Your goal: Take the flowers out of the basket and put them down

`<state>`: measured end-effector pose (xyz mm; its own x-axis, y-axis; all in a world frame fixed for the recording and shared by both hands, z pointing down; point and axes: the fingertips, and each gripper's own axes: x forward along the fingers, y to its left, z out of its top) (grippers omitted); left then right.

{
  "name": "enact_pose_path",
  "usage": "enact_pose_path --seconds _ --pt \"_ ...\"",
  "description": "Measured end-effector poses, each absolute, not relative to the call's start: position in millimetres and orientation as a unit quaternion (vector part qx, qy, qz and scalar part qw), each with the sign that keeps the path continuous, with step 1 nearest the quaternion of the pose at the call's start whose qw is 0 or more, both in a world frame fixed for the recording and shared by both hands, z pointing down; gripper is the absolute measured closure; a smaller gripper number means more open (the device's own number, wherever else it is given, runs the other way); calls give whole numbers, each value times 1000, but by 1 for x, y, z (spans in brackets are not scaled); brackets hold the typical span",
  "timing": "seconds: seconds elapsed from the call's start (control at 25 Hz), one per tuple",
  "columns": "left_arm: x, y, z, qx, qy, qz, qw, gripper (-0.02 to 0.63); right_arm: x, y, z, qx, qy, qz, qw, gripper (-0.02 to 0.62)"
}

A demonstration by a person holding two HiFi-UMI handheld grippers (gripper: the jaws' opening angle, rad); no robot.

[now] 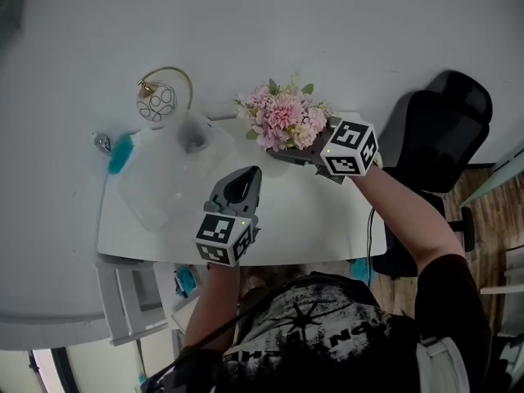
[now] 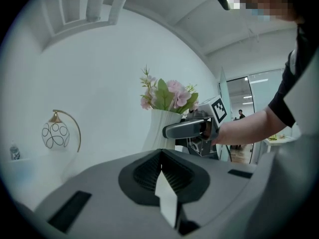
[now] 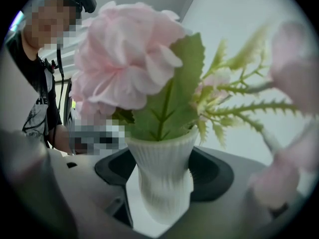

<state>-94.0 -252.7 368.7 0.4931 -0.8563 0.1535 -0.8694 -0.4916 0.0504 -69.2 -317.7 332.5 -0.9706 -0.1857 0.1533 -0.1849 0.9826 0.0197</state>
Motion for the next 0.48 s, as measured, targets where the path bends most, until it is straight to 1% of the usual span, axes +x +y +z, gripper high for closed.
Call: enact_pose_path --seconds 0.48 --pt "-66 -246 415 850 -516 66 88 592 -29 -305 411 126 -987 33 95 259"
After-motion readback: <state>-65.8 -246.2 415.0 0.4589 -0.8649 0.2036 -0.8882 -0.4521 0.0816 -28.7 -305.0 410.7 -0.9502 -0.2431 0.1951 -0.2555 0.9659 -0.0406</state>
